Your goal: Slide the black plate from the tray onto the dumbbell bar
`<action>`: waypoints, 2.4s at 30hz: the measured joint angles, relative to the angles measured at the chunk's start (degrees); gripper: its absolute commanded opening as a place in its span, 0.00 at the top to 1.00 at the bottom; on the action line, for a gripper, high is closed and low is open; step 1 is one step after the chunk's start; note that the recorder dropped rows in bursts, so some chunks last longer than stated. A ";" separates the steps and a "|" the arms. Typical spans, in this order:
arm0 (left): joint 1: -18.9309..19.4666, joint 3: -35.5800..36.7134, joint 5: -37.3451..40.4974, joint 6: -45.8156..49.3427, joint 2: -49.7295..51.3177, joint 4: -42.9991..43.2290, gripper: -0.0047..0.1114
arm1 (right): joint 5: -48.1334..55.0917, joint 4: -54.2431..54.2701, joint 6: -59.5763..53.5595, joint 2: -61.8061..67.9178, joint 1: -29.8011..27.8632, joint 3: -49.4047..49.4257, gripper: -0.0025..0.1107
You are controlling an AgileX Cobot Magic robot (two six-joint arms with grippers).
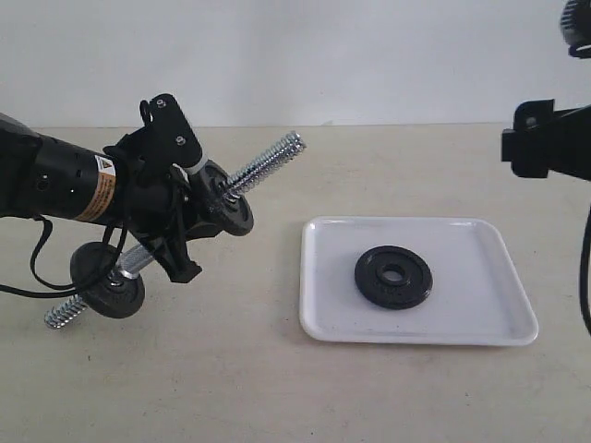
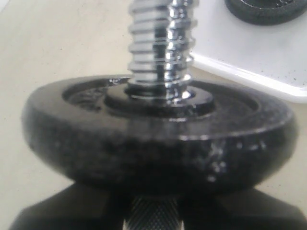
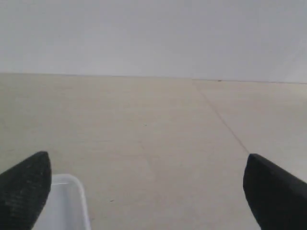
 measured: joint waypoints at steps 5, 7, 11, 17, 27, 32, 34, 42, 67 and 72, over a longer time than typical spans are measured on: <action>0.00 0.00 0.00 0.00 0.00 0.00 0.92 | 19.51 -1.26 3.25 0.00 -0.39 0.00 0.06; 0.00 0.00 0.00 0.00 0.00 0.00 0.92 | 28.32 -4.26 6.33 0.00 -0.47 -0.10 0.06; 0.00 0.00 0.00 0.00 0.00 0.00 0.92 | 43.59 -6.44 11.39 0.00 -0.47 -2.57 0.06; 0.00 0.00 0.00 0.00 0.00 0.00 0.92 | 59.95 -6.79 16.87 0.00 -0.47 -4.75 0.06; 0.00 0.00 0.00 0.00 0.00 0.00 0.92 | 58.47 -7.19 17.59 0.00 -0.47 -4.75 0.06; 0.00 0.00 -0.22 0.00 0.00 0.00 0.92 | 57.15 -11.94 17.59 0.00 -1.04 -6.24 0.06; 0.00 0.00 -0.32 0.00 0.00 0.00 0.92 | 56.29 -16.62 17.59 0.00 -2.07 -8.04 0.06; 0.00 0.00 -0.88 -0.65 0.00 0.00 0.92 | 50.67 -61.17 18.18 0.10 -5.36 -10.06 0.06; 0.00 0.00 -0.99 -0.75 0.00 0.00 0.92 | 44.50 -81.34 51.97 0.10 -5.44 -10.24 0.06; 0.00 0.00 -0.99 -0.75 0.00 0.00 0.92 | 42.90 -61.46 65.75 0.10 -5.57 -10.24 0.06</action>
